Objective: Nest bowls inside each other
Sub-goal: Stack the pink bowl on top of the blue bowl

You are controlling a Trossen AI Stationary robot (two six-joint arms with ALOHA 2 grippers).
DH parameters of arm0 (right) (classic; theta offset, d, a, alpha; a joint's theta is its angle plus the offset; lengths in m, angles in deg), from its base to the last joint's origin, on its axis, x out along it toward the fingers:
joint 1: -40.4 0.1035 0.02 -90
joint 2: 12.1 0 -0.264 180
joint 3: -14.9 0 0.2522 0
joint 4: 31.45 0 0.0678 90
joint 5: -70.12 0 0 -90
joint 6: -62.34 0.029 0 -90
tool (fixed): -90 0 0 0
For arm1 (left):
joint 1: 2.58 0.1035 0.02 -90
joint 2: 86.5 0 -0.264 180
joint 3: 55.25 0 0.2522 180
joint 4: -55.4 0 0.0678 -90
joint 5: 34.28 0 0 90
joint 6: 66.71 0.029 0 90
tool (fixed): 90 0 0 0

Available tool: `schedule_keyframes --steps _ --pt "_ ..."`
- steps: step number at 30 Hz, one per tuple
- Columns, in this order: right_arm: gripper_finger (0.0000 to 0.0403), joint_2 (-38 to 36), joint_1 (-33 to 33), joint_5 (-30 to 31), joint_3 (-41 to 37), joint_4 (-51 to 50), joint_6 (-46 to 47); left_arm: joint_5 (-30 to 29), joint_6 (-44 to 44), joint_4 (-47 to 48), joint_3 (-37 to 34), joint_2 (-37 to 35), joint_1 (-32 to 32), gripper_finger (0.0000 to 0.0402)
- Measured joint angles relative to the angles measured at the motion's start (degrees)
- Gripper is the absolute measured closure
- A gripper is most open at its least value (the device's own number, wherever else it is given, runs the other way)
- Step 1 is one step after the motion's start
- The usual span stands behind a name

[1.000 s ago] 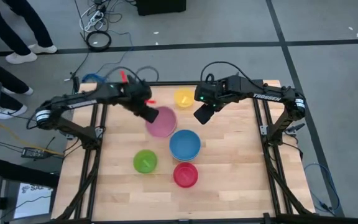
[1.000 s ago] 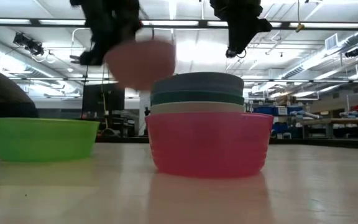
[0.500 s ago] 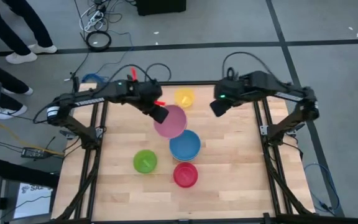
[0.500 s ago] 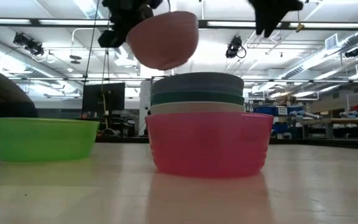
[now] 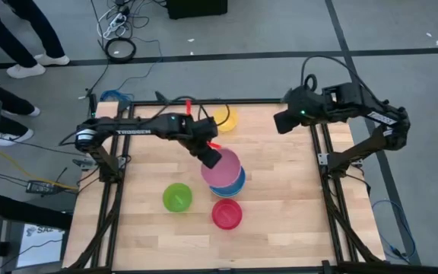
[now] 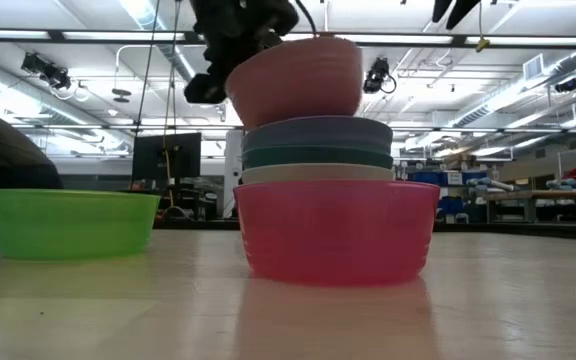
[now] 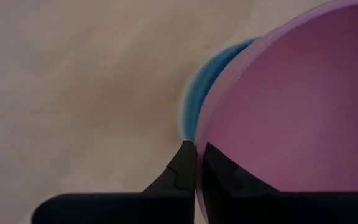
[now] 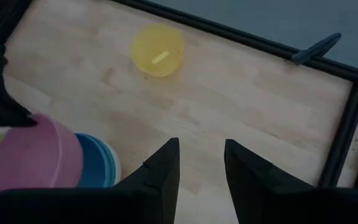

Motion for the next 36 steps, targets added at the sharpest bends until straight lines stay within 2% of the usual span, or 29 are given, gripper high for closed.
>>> schedule_keyframes --steps 4,12,22,30,36 --pt "0.0289 1.43 0.0 -0.15 0.0 0.03 -1.24 3.45 -0.15 -2.43 0.01 0.97 -0.02 0.0366" --pt "0.0289 6.69 0.02 -3.13 0.0 0.17 -5.37 3.46 -0.51 -2.42 0.02 1.2 -0.05 0.0328" --pt "0.0289 12.85 1.13 -4.76 0.0 3.16 -9.59 5.61 -1.33 -2.33 0.02 1.01 -0.07 0.0326" --pt "0.0289 13.13 1.81 -4.92 0.0 7.19 -9.93 10.78 -4.11 -1.72 0.15 0.73 -0.05 0.0325" --pt "0.0289 13.07 1.79 -5.41 0.0 7.08 -9.93 10.05 -1.99 2.44 6.27 0.63 0.28 0.0325"
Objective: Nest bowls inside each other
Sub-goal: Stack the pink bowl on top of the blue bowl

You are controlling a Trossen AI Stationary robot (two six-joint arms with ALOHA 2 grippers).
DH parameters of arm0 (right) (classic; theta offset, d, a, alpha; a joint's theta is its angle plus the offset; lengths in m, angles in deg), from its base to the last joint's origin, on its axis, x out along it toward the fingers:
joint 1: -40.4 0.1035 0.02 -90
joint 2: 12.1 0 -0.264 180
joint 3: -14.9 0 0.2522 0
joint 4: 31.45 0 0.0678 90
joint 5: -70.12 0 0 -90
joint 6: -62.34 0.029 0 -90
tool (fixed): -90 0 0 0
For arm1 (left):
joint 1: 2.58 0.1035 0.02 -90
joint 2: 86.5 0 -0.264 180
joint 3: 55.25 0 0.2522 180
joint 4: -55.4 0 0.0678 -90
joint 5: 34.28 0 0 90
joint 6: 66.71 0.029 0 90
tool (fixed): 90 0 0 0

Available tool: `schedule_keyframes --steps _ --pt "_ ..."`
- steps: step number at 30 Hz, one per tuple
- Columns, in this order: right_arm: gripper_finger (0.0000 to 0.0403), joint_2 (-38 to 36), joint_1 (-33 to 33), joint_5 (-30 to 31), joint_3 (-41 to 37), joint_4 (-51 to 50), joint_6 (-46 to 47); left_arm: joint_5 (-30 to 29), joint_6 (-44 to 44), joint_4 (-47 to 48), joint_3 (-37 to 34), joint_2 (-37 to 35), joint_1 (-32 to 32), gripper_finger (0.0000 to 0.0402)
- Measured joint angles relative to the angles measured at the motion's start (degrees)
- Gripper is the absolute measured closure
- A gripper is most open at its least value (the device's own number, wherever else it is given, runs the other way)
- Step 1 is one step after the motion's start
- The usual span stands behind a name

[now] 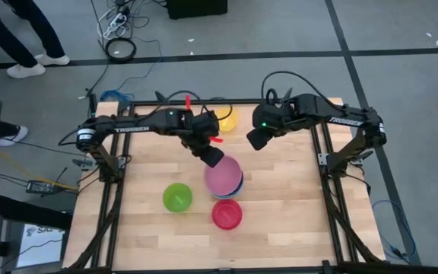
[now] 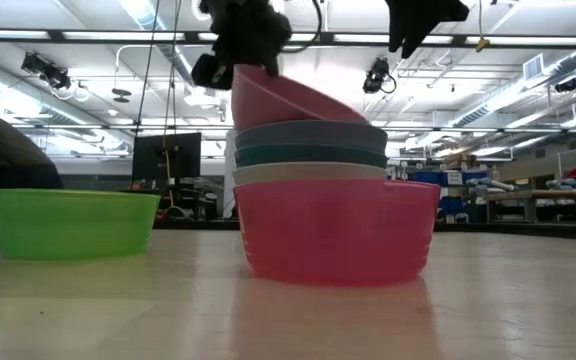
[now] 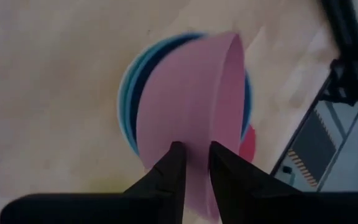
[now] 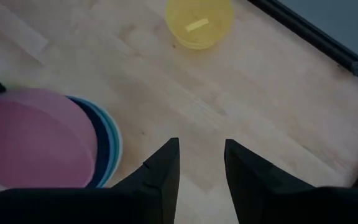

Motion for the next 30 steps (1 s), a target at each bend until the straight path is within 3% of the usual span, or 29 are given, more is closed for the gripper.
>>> schedule_keyframes --steps 5,18,26,30 --pt "0.0289 0.02 -0.02 -0.19 0.0 -0.01 0.0 -1.07 1.9 2.42 4.79 -0.07 0.69 0.0325" --pt "0.0289 0.04 -0.07 -0.31 0.0 0.0 0.04 -3.5 2.08 2.12 4.86 0.33 -0.05 0.0325" --pt "0.0289 0.07 -0.07 -0.31 0.0 0.0 0.03 -2.12 1.75 2.04 -3.22 1.42 -2.21 0.0325" --pt "0.0289 0.07 -0.07 -0.31 0.0 -0.03 0.04 -1.12 0.41 2.0 -3.38 0.87 -2.01 0.0325"
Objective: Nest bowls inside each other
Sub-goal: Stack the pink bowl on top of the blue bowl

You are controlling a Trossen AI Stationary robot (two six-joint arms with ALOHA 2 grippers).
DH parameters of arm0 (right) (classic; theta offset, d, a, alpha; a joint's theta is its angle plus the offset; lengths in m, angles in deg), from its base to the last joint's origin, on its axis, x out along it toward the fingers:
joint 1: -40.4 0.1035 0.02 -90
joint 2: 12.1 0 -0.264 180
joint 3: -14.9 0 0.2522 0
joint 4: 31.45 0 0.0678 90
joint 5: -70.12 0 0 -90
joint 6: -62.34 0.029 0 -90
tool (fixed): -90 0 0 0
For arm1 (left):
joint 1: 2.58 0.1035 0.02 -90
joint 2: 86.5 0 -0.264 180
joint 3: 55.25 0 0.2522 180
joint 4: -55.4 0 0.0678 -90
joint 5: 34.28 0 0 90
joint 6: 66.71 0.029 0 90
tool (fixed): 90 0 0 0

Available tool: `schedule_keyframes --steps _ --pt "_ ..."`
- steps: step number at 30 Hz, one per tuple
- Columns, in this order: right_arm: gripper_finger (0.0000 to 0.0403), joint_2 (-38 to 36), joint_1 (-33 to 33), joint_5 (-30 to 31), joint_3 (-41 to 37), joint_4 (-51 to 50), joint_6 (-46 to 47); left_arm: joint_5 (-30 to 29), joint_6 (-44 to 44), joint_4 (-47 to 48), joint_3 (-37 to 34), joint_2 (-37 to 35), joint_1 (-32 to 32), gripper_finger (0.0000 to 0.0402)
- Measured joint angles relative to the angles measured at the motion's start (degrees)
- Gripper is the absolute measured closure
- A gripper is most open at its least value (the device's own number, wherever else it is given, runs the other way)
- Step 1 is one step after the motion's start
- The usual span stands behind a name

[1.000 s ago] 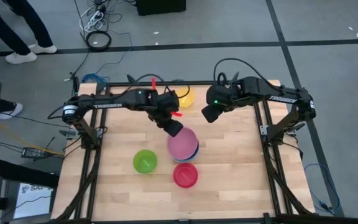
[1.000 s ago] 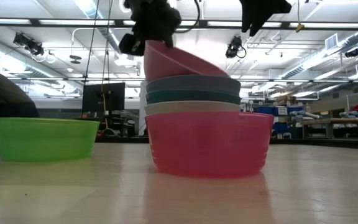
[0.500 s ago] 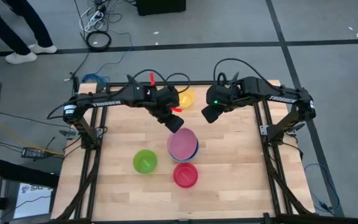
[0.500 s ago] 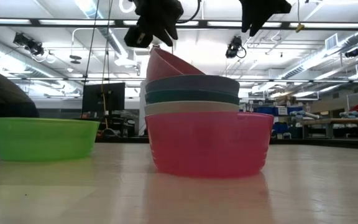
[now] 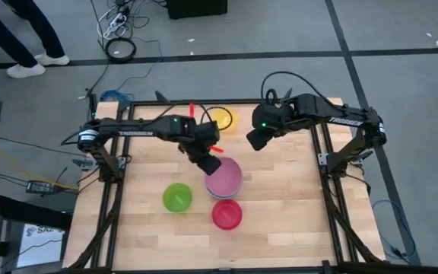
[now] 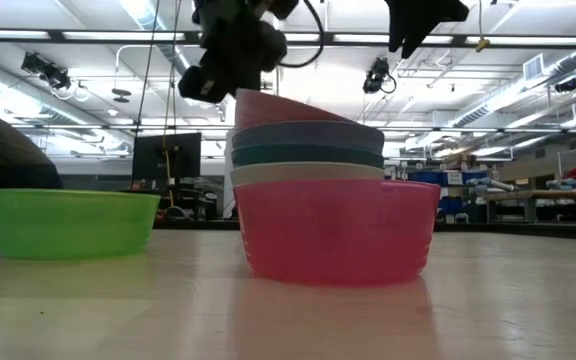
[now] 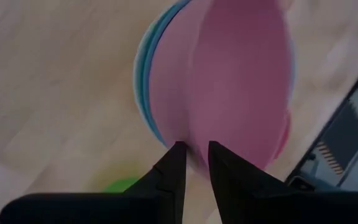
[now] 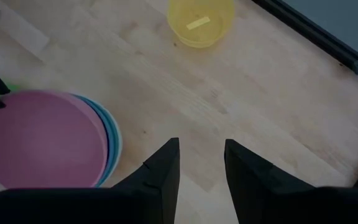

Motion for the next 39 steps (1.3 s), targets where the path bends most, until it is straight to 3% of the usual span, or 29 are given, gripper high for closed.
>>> schedule_keyframes --steps 5,9,17,25,39 --pt "0.0289 0.0 0.0 0.02 0.0 0.0 0.0 -4.33 0.48 -0.61 5.54 -1.62 0.78 0.0325" --pt "0.0289 0.0 0.0 0.02 0.0 0.0 0.0 -7.75 1.99 -0.7 4.61 -0.57 0.57 0.0325" --pt "0.0289 0.0 0.0 0.04 0.0 -0.02 0.0 -4.14 2.07 -0.85 -1.18 1.23 -0.84 0.0325" --pt "0.0289 0.02 0.0 0.11 0.0 0.04 -0.5 -6.51 2.2 -0.81 3.56 -0.29 0.31 0.0325" --pt "0.0289 0.02 0.0 0.11 0.0 0.02 -1.04 -6.42 4.4 0.33 3.41 6.43 -2.43 0.0325"
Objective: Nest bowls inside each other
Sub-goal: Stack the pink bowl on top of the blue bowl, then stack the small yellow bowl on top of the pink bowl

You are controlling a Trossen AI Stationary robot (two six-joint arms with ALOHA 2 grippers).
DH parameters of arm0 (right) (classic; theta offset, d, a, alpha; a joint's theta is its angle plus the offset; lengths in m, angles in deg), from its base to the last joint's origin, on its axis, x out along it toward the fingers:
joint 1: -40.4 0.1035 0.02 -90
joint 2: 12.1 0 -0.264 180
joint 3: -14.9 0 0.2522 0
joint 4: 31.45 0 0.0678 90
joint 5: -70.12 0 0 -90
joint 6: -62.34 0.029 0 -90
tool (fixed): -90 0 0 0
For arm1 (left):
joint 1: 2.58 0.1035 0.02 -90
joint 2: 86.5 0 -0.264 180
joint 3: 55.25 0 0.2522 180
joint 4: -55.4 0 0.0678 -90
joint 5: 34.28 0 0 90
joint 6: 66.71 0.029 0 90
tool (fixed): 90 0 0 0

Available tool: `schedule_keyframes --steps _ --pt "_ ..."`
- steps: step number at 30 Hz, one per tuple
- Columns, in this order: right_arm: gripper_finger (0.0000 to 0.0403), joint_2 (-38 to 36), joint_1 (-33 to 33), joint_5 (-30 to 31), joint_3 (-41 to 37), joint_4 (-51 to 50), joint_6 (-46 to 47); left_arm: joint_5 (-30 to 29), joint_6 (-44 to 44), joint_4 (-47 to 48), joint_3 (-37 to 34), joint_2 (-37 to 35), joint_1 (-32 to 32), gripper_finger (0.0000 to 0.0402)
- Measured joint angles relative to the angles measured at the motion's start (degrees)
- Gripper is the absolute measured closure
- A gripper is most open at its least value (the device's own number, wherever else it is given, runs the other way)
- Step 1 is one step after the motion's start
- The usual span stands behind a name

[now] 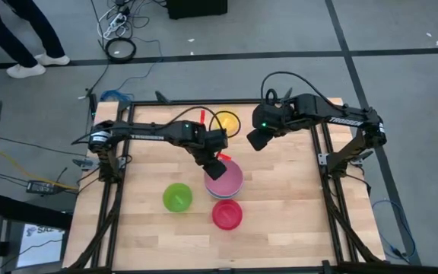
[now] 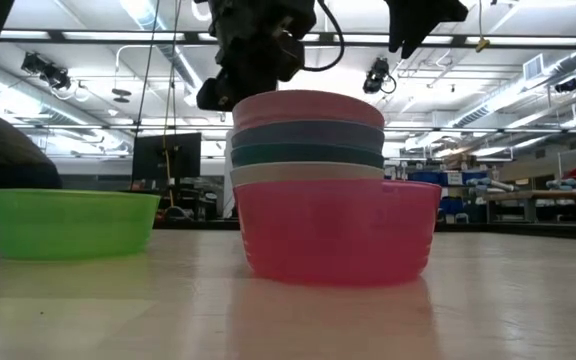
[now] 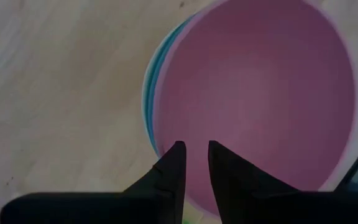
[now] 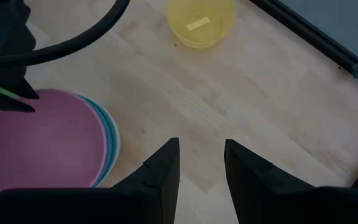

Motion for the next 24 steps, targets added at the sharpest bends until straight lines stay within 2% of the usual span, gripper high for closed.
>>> schedule_keyframes --steps 10,13,16,24 --pt "0.0289 0.0 0.0 0.83 0.0 0.04 -1.46 1.05 -1.14 -0.51 0.02 -0.79 0.15 0.0325" --pt "0.0289 0.0 -0.29 3.72 0.0 1.31 -2.48 1.02 -2.14 -0.28 2.28 -4.32 1.0 0.0325" --pt "0.0289 0.03 -2.74 4.37 0.0 6.27 -6.03 -2.9 -2.45 -0.57 6.08 -9.2 2.81 0.0325" --pt "0.0289 7.29 -16.02 -14.79 0.0 22.68 -17.83 -10.8 -2.47 0.49 12.94 -20.41 7.89 0.0325"
